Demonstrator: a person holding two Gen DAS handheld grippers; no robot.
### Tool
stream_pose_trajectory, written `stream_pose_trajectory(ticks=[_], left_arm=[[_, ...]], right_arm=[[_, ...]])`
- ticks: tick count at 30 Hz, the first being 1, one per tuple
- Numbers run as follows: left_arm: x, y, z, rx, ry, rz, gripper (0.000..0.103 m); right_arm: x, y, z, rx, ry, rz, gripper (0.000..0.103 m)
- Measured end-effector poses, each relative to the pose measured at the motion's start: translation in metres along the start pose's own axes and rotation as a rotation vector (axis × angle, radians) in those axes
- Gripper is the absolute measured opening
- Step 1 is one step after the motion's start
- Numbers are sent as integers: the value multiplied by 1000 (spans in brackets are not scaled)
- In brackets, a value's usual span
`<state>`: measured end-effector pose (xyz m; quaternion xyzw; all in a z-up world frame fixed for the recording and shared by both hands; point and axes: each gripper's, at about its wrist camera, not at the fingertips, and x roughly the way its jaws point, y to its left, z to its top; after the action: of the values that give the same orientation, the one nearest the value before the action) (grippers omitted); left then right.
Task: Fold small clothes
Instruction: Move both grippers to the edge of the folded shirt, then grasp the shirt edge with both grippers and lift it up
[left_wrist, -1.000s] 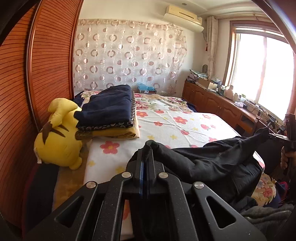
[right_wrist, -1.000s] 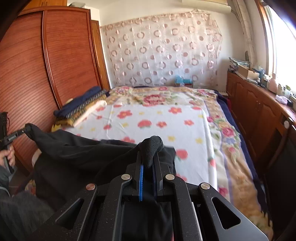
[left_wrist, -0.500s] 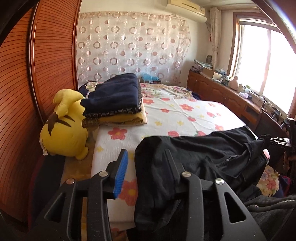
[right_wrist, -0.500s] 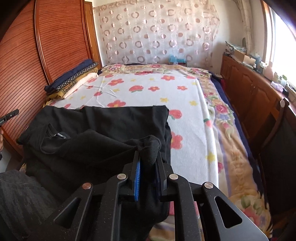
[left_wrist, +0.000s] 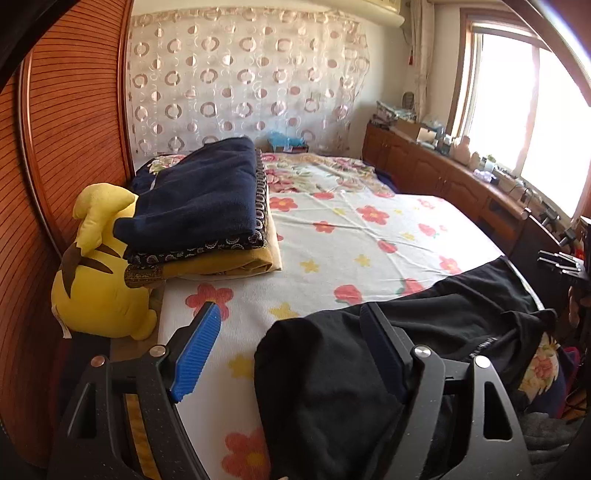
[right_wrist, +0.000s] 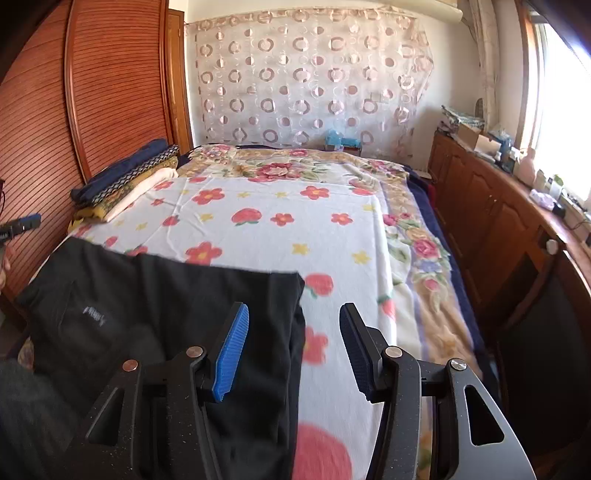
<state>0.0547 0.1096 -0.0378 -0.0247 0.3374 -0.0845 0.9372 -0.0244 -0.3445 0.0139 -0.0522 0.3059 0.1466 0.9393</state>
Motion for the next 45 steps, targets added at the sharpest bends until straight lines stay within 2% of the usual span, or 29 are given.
stream_pose_trajectory(ticks=[5, 11, 15, 22, 27, 30, 32, 33, 35, 37, 41, 43, 45], left_arm=[[39, -1, 1, 14, 100, 11, 79], [71, 5, -10, 19, 207, 45, 79], [76, 8, -15, 6, 239, 45, 79], [80, 8, -25, 6, 261, 44, 78], [77, 8, -27, 14, 250, 15, 67], [75, 8, -26, 20, 246, -8, 56], [73, 4, -26, 28, 249, -32, 40], [72, 2, -26, 31, 255, -46, 35], [71, -4, -25, 37, 264, -65, 19], [61, -12, -27, 64, 235, -44, 15], [13, -21, -27, 30, 105, -63, 13], [-26, -25, -22, 6, 14, -90, 13], [-54, -30, -15, 10, -35, -82, 13]], right_arm=[[53, -2, 9, 32, 48, 49, 54], [91, -3, 15, 19, 119, 45, 56], [98, -3, 21, 1, 153, 46, 57], [110, -10, 25, -1, 208, 68, 66], [111, -10, 26, -9, 199, 78, 67], [115, -7, 25, -20, 202, 80, 67], [116, -3, 24, -29, 201, 88, 67], [115, 0, 23, -43, 204, 94, 63], [111, 4, 21, -62, 203, 142, 31], [107, 8, 19, -70, 204, 188, 16], [79, 8, 11, -48, 127, 228, 11], [50, 6, 9, -14, 57, 230, 10], [12, 6, 13, 3, -22, 219, 10]])
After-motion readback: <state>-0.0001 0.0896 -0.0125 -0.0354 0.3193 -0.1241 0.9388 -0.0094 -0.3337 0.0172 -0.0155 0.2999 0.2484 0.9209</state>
